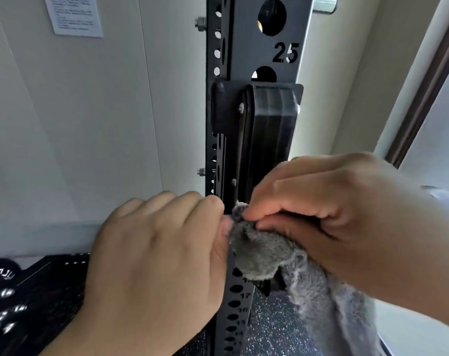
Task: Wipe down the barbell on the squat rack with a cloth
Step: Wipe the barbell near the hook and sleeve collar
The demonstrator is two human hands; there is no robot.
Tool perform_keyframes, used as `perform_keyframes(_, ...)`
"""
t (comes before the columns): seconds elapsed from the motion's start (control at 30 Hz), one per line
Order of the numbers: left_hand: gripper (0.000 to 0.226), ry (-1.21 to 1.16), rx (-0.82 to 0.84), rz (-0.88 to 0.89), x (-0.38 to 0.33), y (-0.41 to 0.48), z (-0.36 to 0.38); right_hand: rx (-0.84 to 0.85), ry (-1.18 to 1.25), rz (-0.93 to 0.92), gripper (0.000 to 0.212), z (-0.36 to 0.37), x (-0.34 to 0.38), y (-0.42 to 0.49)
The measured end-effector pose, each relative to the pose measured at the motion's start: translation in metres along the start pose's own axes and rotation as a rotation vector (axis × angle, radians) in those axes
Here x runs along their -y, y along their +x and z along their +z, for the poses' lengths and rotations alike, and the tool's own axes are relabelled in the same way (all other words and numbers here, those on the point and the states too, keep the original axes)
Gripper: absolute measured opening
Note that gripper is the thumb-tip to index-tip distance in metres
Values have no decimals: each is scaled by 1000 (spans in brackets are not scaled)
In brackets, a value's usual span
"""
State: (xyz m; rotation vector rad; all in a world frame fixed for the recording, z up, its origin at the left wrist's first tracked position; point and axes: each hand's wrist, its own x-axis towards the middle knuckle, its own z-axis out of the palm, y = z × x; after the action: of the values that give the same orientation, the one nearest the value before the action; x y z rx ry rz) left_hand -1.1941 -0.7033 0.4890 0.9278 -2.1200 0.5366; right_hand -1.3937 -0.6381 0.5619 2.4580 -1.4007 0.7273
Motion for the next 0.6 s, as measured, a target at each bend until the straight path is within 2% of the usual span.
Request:
perform_keyframes(0.1,39,34,-22,1,-3,-3,2,110,78,47,14,-18,-16,-8)
perform_keyframes(0.17,39,59,-44,-11,-5,-2,4,87,81,65,16,-22,-21,-12)
perform_keyframes(0.27,40,86,-60,-41,-7,2,6,13,52,-25,18,-3,-19,0)
perform_keyframes(0.37,39,92,-87,-33,-7,1,6,46,124,-92,16,1,-18,4)
perform_keyframes(0.43,39,95,-89,-12,-6,0,7,73,117,-55,16,-9,-23,-3)
perform_keyframes(0.6,42,132,-66,-58,-7,7,6,-70,47,-12,12,2,-26,-6)
